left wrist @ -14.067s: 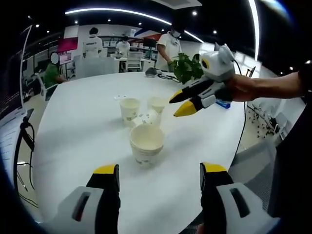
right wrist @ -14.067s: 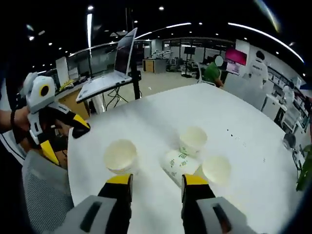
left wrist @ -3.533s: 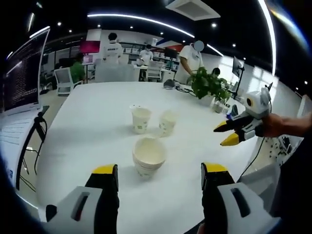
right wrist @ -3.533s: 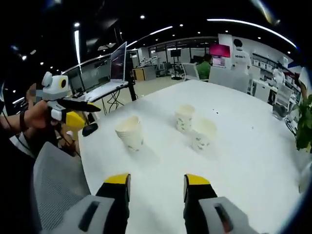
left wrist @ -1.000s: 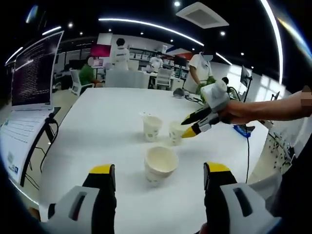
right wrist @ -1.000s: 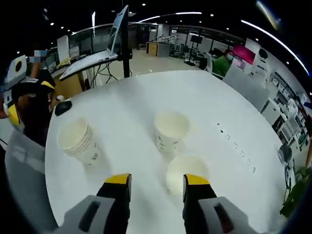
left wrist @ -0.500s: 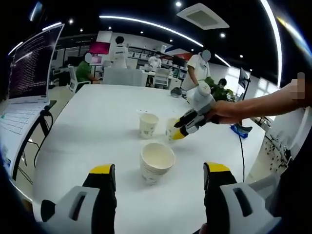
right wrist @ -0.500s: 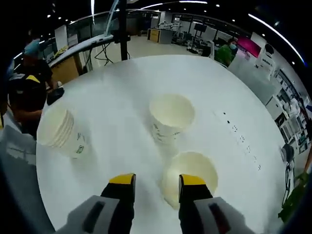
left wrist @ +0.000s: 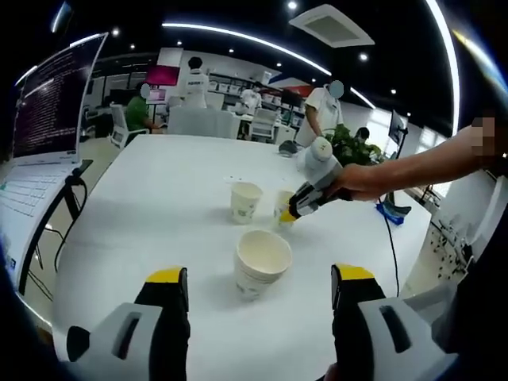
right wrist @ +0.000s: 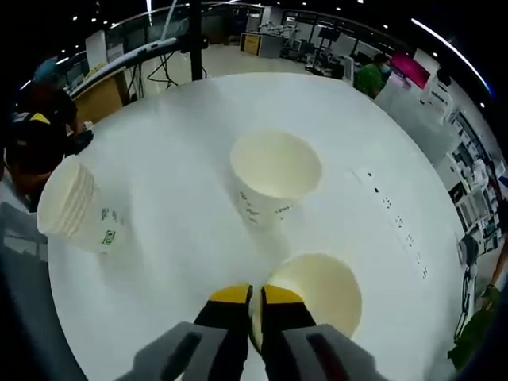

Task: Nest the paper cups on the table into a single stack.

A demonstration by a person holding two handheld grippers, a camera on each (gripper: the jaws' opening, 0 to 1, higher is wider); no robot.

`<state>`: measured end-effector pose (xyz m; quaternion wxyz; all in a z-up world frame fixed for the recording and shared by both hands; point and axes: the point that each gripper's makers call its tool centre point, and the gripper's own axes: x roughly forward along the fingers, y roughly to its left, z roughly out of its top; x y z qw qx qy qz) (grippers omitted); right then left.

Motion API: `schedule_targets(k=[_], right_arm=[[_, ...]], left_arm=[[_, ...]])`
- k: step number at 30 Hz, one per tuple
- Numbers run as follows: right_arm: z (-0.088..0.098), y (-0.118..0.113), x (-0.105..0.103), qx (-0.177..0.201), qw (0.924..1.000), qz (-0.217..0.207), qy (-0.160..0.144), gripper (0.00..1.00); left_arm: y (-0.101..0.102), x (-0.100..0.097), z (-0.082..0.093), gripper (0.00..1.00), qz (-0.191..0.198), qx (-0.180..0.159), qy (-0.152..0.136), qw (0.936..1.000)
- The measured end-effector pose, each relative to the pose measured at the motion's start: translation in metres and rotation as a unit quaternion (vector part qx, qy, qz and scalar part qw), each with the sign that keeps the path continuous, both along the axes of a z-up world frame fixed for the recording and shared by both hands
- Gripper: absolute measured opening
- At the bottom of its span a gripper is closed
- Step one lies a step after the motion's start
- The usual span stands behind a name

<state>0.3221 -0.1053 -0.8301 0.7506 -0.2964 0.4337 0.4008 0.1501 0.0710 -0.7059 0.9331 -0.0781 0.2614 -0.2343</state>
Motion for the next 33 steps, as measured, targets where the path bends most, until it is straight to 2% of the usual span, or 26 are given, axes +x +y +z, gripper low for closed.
schedule_targets(k=[7, 11, 19, 25, 33], right_arm=[[0.004, 0.001, -0.005, 0.007, 1.0000, 0.007, -0.002, 0.00], [0.004, 0.002, -0.001, 0.007, 0.9999, 0.010, -0.004, 0.00], [0.025, -0.002, -0.016, 0.001, 0.9995, 0.018, -0.026, 0.00], [0.038, 0.000, -0.009, 0.008, 0.9984, 0.029, -0.048, 0.00], [0.047, -0.003, -0.016, 0.007, 0.9976, 0.033, -0.061, 0.00]], left_arm=[[-0.001, 0.000, -0.001, 0.71, -0.003, 0.001, 0.001, 1.0000], [-0.002, 0.000, -0.001, 0.72, -0.005, 0.001, -0.001, 1.0000], [-0.001, -0.003, 0.002, 0.72, -0.009, 0.003, -0.004, 0.9999], [0.006, -0.005, 0.003, 0.72, -0.004, 0.002, -0.005, 1.0000], [0.005, -0.009, 0.005, 0.72, -0.015, 0.004, -0.008, 0.9998]])
